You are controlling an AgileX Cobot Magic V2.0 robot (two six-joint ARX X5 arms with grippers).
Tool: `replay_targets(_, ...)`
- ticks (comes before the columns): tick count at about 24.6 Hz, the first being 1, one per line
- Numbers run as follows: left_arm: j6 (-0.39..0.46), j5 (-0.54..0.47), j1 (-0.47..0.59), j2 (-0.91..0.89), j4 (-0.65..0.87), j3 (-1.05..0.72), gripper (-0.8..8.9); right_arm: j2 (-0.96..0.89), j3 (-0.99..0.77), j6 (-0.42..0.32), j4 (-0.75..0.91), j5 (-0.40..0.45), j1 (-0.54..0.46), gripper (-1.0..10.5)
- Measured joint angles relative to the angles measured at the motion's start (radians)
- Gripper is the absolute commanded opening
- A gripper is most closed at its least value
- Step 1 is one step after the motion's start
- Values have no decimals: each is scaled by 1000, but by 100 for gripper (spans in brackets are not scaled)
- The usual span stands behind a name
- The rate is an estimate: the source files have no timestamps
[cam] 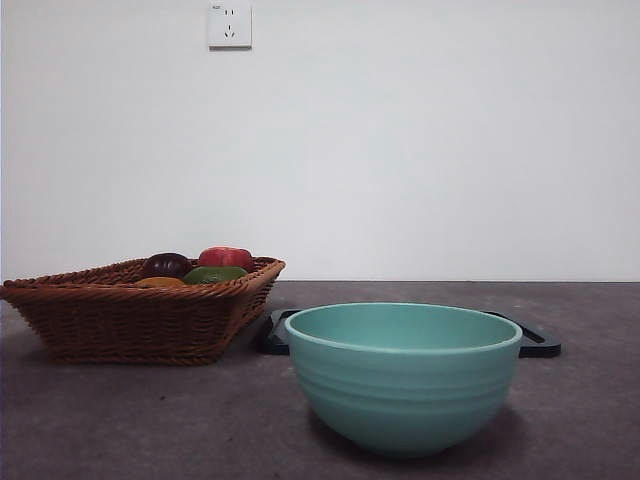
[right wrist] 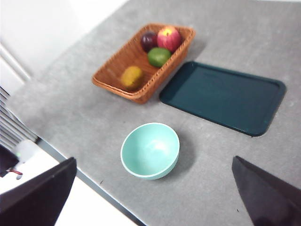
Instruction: Pick up the wifruite, put it on the bowl, pick up the plate, put it on desk
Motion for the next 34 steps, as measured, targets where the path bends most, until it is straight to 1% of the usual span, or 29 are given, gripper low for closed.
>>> replay_targets(5, 0, 0, 0, 0, 0, 0, 558, -114, 0, 0, -42, 0, 0, 551)
replay_targets(12, 0, 0, 0, 0, 0, 0, 547, -120, 0, 0, -42, 0, 0, 549)
replay_targets(13, 0, 0, 0, 0, 0, 0, 507, -120, 0, 0, -42, 0, 0, 535)
replay_targets(14, 0, 0, 0, 0, 0, 0, 428, -120, 0, 0, -42, 0, 0, 488)
replay_targets(15, 0, 0, 0, 0, 0, 0, 326, -120, 0, 0, -42, 0, 0, 393)
replay_targets(17, 0, 0, 0, 0, 0, 0, -10, -120, 0, 3, -45, 0, 0, 48)
replay_targets(18, 0, 0, 0, 0, 0, 0, 25, -120, 0, 3, -47, 0, 0, -9)
replay_targets(19, 0, 0, 0, 0, 0, 0, 24, -120, 0, 3, -48, 0, 0, 23)
replay_targets(34, -1, 0, 0, 0, 0, 0, 25, -120, 0, 3, -48, 0, 0, 23)
